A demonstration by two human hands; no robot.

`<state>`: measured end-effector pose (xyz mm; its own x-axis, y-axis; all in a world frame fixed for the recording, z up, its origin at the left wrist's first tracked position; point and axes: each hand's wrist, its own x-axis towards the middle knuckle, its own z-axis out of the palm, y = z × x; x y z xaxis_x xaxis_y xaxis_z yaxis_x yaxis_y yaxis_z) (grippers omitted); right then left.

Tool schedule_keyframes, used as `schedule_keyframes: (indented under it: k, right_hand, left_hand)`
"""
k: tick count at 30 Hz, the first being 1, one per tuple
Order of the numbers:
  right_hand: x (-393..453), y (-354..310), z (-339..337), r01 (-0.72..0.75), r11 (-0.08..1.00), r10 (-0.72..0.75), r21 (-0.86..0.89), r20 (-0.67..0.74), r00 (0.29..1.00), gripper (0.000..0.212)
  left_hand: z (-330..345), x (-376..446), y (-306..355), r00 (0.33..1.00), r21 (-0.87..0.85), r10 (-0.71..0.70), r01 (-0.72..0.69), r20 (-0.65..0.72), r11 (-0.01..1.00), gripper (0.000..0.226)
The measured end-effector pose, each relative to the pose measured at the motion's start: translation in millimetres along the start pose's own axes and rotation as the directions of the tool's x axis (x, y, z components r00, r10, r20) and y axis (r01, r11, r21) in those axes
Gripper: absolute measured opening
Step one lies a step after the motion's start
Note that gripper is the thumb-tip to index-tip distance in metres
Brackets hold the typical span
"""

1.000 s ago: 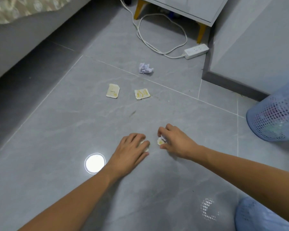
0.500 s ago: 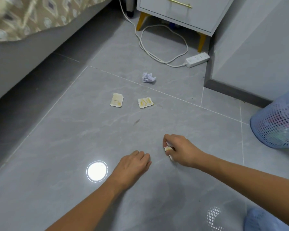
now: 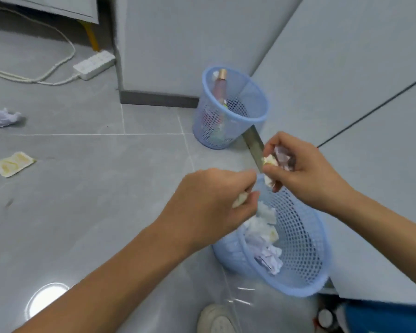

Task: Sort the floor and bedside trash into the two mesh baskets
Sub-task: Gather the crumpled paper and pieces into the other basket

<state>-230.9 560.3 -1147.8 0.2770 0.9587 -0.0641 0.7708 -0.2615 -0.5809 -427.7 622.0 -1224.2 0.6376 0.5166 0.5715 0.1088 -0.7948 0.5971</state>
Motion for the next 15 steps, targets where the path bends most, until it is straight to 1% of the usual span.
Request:
schedule_keyframes:
  k: [2,3,5,6,8,9,11,13,15]
  right_hand:
    - [-33.5,34.6,-7.5,-0.085,0.995,0.083,-0.054,-0.038,0.996,0.020]
    - [-47.4,49.3,-6.0,-0.120,0.990,0.117,-0.080,-0.042,0.992,0.021]
    - [-67.0,74.5,1.1,-0.176,0.976,0.172,-0.128,-0.039,0.984,0.029]
    - [-74.5,84.8,4.8,-0.200,0.968,0.197,-0.151,-0.035,0.980,0.035]
    - [-83.4,99.3,10.5,-0.210,0.959,0.210,-0.191,-0.021,0.978,0.042]
    - [-86.5,106.0,11.8,-0.208,0.956,0.211,-0.206,-0.008,0.977,0.042]
    - [-88.0,111.6,11.7,-0.202,0.945,0.222,-0.257,0.051,0.974,0.034]
    - [-84.8,109.6,8.8,-0.182,0.925,0.219,-0.334,0.077,0.973,0.037]
    - [-78.4,103.2,7.2,-0.162,0.908,0.203,-0.385,0.069,0.977,0.039]
  left_hand:
    - [31.9,16.4,19.1,0.996,-0.029,0.078,-0.077,0.046,0.997,0.027]
    - [48.8,20.4,23.2,0.993,-0.042,0.093,-0.090,0.077,0.995,0.031]
    - [79.7,23.1,23.6,0.985,-0.047,0.124,-0.120,0.118,0.992,0.032]
    - [93.7,22.2,23.1,0.979,-0.041,0.140,-0.135,0.146,0.990,0.029]
    - [112.1,21.1,22.0,0.952,-0.022,0.138,-0.137,0.275,0.990,0.014]
    - [118.4,21.3,22.6,0.935,-0.013,0.119,-0.121,0.333,0.993,0.020]
    - [124.2,17.9,20.6,0.907,0.029,0.120,-0.144,0.404,0.989,0.037]
    - [121.8,13.7,17.9,0.896,0.098,0.140,-0.198,0.422,0.975,0.045]
    - [112.9,9.8,12.7,0.906,0.118,0.141,-0.203,0.399,0.972,0.048]
